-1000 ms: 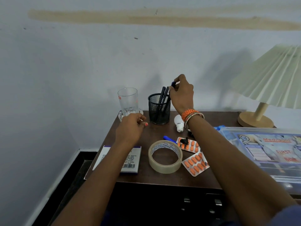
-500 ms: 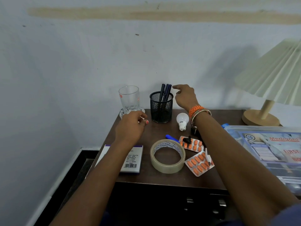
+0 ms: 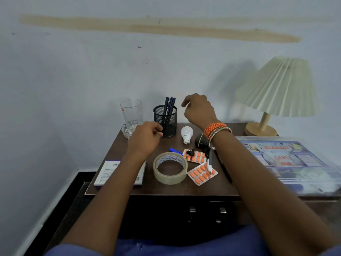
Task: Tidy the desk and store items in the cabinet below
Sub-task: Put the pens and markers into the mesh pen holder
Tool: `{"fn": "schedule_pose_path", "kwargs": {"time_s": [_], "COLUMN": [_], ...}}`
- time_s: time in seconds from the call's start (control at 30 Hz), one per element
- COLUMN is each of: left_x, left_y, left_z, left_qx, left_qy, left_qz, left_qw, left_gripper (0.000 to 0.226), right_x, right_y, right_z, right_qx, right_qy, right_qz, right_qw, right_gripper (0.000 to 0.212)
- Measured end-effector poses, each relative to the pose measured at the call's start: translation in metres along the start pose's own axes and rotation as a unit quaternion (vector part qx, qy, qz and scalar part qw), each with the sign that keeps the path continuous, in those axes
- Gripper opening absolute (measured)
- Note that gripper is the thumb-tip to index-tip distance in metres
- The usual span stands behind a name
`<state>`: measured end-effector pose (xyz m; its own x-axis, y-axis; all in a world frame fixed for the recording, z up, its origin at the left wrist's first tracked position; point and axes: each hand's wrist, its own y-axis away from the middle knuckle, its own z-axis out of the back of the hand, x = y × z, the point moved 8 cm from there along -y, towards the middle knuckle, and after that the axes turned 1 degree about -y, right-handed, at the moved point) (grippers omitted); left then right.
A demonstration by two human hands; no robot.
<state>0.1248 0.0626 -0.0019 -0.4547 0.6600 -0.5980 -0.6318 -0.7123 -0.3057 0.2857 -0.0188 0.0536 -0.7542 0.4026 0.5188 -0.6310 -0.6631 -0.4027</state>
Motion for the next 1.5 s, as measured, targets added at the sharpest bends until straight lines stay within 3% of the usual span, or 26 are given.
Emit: {"fn": "schedule_pose_path", "kwargs": {"time_s": [0.23,0.37,0.47,0.67,0.93,1.17,1.33,1.43,1.5], "left_x": [-0.021,-0.013,-0.007,0.005,0.015,0.021,0.029,0.029,0.023], "left_y": [0.009,0.009,0.008,0.005,0.006,0.006,0.009,0.009,0.01], "left_z": [-0.018,-0.02,-0.021,-0.017,-0.009,-0.009,-0.013,-0.016,-0.02], "left_qx": [0.076,0.09,0.1,0.096,0.084,0.09,0.118,0.127,0.146], "left_qy": [-0.13,-0.13,-0.117,-0.1,-0.099,-0.093,-0.112,-0.108,-0.093], "left_qz": [-0.037,-0.024,-0.012,0.003,0.015,0.021,0.022,0.011,-0.008], "left_qw": [0.988,0.987,0.988,0.99,0.991,0.991,0.986,0.986,0.985], "left_gripper": [0.029,0.029,0.027,0.029,0.031,0.029,0.026,0.012,0.024], "right_x": [-0.004,-0.014,-0.019,-0.017,-0.008,0.003,0.013,0.014,0.013], "right_y": [0.041,0.052,0.054,0.052,0.049,0.043,0.052,0.059,0.06], "right_z": [-0.043,-0.066,-0.073,-0.085,-0.084,-0.094,-0.094,-0.1,-0.103], "right_qx": [0.158,0.221,0.249,0.276,0.25,0.293,0.383,0.423,0.429], "right_qy": [0.089,0.151,0.154,0.168,0.183,0.121,0.106,0.119,0.113], "right_qz": [0.042,0.053,0.043,0.059,0.067,0.096,0.122,0.134,0.137], "right_qw": [0.982,0.962,0.955,0.945,0.949,0.944,0.91,0.888,0.886], "right_gripper": [0.028,0.019,0.028,0.036,0.035,0.017,0.041,0.052,0.052]}}
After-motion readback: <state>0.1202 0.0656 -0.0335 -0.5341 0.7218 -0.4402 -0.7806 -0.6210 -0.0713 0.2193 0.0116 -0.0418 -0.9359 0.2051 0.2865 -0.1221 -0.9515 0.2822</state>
